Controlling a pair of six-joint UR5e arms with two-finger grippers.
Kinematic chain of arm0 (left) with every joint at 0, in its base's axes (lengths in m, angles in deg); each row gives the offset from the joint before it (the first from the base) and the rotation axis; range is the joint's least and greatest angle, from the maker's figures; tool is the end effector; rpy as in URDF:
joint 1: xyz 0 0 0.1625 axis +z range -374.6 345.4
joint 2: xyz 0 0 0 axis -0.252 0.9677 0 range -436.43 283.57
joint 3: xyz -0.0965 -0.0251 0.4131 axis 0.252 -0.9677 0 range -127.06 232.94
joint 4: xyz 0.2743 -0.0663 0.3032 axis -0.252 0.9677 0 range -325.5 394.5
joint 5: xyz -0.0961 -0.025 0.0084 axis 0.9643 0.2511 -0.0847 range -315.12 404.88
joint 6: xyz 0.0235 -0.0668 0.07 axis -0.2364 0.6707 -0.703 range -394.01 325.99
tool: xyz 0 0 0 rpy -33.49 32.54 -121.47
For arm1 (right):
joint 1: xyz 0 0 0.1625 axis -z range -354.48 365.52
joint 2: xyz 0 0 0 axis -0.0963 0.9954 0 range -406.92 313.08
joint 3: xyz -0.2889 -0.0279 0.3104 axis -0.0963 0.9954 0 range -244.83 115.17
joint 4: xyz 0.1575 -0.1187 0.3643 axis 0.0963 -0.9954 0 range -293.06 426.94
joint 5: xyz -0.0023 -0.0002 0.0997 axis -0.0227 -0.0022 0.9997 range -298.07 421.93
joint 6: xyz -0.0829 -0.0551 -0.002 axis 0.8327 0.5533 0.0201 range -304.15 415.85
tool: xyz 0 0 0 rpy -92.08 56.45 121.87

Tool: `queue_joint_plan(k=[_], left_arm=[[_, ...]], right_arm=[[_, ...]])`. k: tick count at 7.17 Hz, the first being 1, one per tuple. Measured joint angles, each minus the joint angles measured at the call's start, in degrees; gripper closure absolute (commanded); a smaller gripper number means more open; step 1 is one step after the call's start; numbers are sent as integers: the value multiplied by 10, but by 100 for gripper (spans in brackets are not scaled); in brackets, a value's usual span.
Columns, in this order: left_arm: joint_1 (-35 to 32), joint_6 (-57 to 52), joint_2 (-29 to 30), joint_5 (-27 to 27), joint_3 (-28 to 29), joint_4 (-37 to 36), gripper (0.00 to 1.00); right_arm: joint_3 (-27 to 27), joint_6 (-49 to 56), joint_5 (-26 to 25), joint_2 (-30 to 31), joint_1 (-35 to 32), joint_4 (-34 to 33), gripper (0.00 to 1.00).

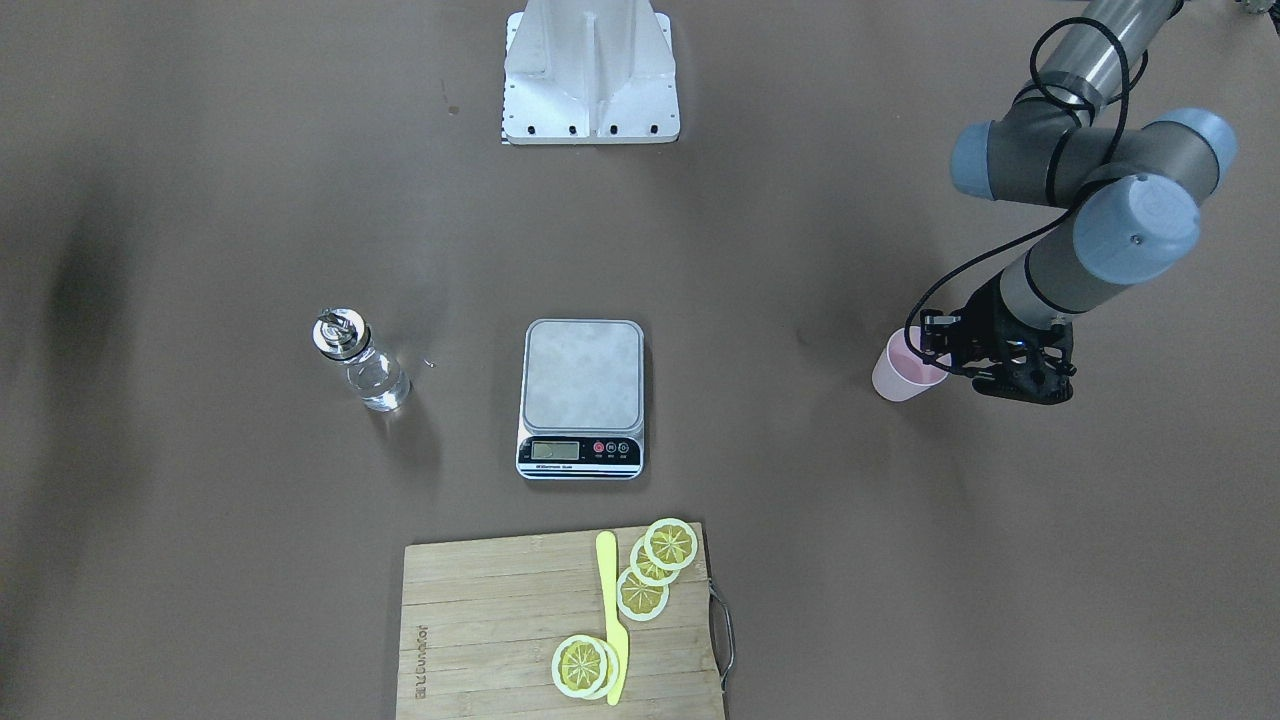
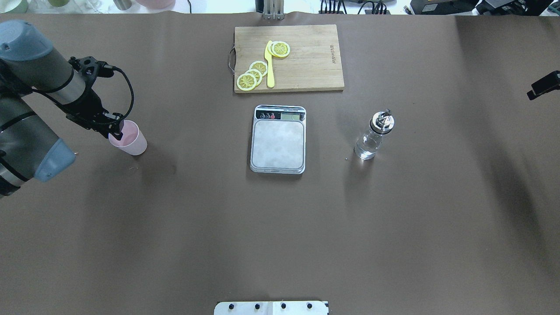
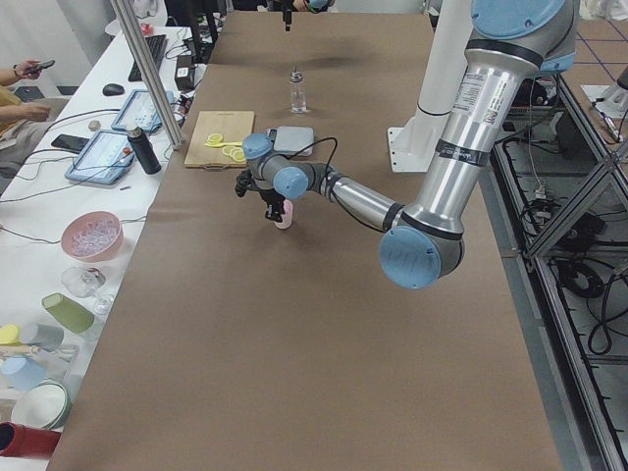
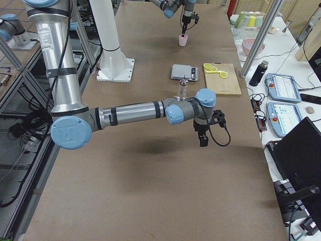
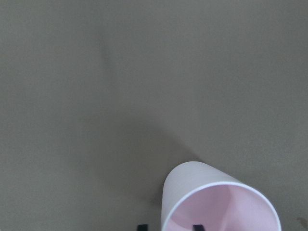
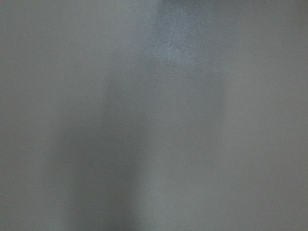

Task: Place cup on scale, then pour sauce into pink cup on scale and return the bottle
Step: 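Close the left gripper on the pink cup's rim, then carry the pink cup with the left gripper onto the scale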

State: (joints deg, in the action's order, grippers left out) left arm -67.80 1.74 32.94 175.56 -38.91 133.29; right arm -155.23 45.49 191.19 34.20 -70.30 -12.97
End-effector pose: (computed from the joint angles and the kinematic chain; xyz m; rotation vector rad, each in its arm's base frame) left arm 0.3230 -0.5459 0.4371 -0.0063 0.8558 0.2030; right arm -0.0721 -0.5721 0.5587 0.1732 -0.7327 -0.1791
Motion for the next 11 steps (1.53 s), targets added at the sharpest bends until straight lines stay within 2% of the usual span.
queue_joint_plan(k=[4,6,7,9,11], left_arm=[[1,9,7,0,-3,-1,100],[1,81,41,0,-10,-10,100],[1,109,65,5,-18,-36,100],[4,138,142,16,-41,-153,100],[32,219,207,15,-39,-194,100]], right_arm=[[0,0,-1,1,2,0,0],[-1,1,1,6,2,1,0],[-1,1,1,7,2,2,0],[-3,1,-1,7,2,3,0],[-6,1,-2,8,2,3,0]])
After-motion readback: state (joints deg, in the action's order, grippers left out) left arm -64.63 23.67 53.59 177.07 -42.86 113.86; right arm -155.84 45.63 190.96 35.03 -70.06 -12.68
